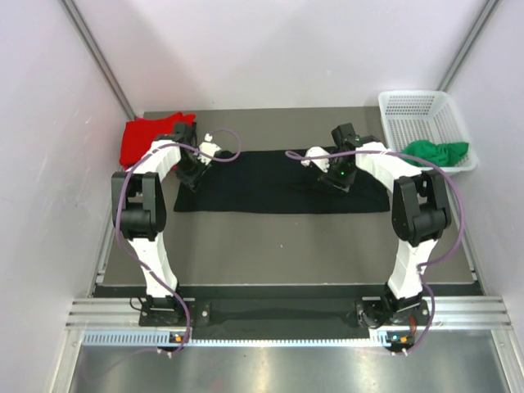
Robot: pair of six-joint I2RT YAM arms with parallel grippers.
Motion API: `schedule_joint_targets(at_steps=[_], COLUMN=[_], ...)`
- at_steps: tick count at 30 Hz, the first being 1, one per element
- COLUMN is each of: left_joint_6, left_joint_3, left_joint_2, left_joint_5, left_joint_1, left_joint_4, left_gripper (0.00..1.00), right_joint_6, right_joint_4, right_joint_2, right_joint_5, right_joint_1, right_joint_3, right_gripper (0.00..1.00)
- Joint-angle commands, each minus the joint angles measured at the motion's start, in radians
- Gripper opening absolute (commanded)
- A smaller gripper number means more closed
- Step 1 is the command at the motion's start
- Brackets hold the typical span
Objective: Fold and stack the t-shirts
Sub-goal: Fold the tshirt
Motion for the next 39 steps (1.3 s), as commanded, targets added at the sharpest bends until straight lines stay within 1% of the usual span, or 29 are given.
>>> schedule_joint_targets(at_steps=[1,21,22,24,25,26,29,31,35,39], left_joint_6=[0.010,0.001,0.001,0.000,0.000,0.000,-0.005,-0.006,-0.006,-0.011], left_joint_3=[0.027,0.024,0.024,0.025,0.025,0.027,0.030,0.028,0.037,0.051], left_joint_2=[0.002,0.003,0.003,0.005,0.006,0.008,0.010,0.010,0.014,0.023], left_joint_5=[0.009,-0.006,-0.008,-0.008,-0.008,-0.005,-0.003,-0.005,0.001,0.009], left_joint_1=[-0.004,-0.004,-0.004,-0.004,-0.004,-0.003,-0.004,-0.004,-0.004,-0.004], left_joint_4=[-0.001,-0.003,-0.001,-0.001,-0.001,-0.003,-0.001,0.000,0.000,-0.004], left_gripper=[0.29,0.29,0.30,0.29,0.29,0.29,0.29,0.30,0.30,0.29], right_joint_6=[-0.018,-0.037,-0.037,-0.040,-0.040,-0.040,-0.032,-0.029,-0.017,-0.012], right_joint_4=[-0.019,-0.005,-0.005,-0.012,-0.014,-0.012,-0.003,0.004,0.000,-0.022], right_joint_2=[-0.021,0.073,0.076,0.082,0.082,0.079,0.068,0.050,0.024,0.016], right_joint_5=[-0.041,-0.043,-0.043,-0.046,-0.046,-0.044,-0.020,-0.007,0.013,0.023], right_joint_1=[-0.001,-0.021,-0.023,-0.024,-0.024,-0.024,-0.023,-0.023,-0.018,-0.003], right_joint_3=[0.014,0.032,0.032,0.037,0.039,0.040,0.042,0.054,0.104,0.158], right_gripper=[0.44,0.44,0.42,0.34,0.24,0.18,0.08,0.06,0.05,0.09])
